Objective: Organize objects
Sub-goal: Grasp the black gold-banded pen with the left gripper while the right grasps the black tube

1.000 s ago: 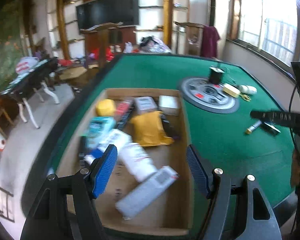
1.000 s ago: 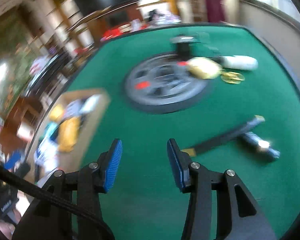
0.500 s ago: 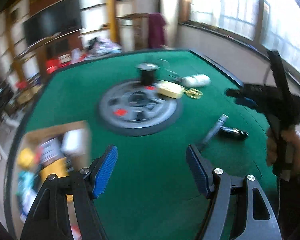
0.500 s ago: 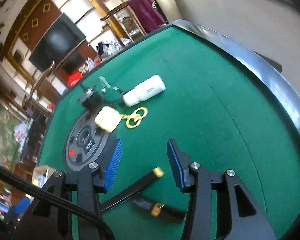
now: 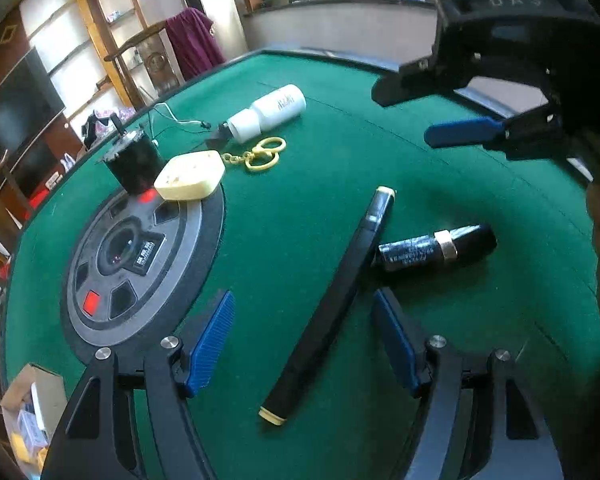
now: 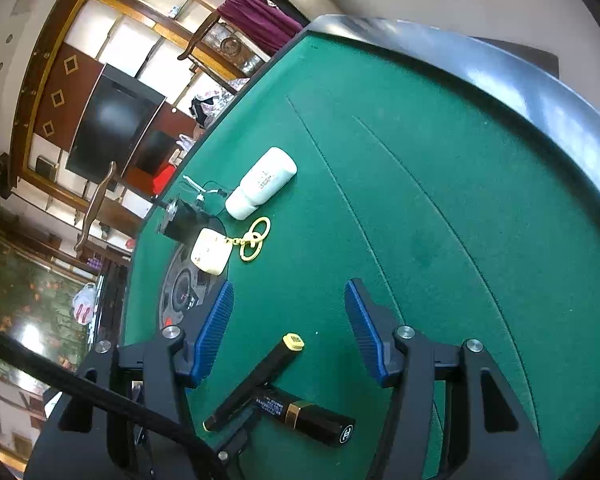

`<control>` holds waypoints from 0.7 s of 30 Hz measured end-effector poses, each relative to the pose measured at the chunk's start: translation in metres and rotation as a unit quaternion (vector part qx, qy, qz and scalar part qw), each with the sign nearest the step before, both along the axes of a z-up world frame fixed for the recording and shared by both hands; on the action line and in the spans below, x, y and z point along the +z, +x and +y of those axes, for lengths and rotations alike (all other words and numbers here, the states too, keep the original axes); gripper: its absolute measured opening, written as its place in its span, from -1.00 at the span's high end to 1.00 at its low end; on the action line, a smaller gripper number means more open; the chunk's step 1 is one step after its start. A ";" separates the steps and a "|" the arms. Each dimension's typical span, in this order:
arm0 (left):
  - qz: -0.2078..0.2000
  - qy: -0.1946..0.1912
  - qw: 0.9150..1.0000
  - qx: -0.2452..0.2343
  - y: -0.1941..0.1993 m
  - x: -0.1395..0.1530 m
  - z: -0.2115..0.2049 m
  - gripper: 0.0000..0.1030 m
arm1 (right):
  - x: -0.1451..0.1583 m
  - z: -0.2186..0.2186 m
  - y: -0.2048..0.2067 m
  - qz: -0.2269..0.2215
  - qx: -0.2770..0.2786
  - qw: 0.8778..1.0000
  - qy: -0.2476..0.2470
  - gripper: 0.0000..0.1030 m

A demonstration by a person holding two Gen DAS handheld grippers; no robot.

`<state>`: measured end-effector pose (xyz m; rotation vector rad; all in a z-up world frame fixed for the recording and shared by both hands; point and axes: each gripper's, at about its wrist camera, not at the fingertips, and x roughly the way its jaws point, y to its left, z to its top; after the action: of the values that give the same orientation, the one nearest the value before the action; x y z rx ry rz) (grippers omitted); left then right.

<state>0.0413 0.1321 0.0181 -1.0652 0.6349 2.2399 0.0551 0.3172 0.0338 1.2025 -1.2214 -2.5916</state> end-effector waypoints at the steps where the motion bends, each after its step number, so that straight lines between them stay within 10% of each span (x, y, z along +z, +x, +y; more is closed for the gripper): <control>1: -0.016 0.010 1.000 -0.004 0.002 0.000 -0.002 0.12 | 0.000 -0.001 0.000 -0.001 0.002 1.000 0.000 -0.10; 3: -0.037 0.018 0.999 -0.009 0.005 0.001 -0.008 0.77 | -0.001 -0.005 -0.002 -0.003 0.007 1.000 0.005 -0.10; 21: -0.042 0.045 0.997 0.045 0.014 0.002 -0.042 0.78 | -0.013 -0.040 -0.012 -0.034 0.072 0.994 0.068 -0.10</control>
<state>0.0551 0.0899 0.0205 -1.1568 0.4552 2.2633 0.0436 0.2774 0.0211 1.3598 -0.9412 -2.5819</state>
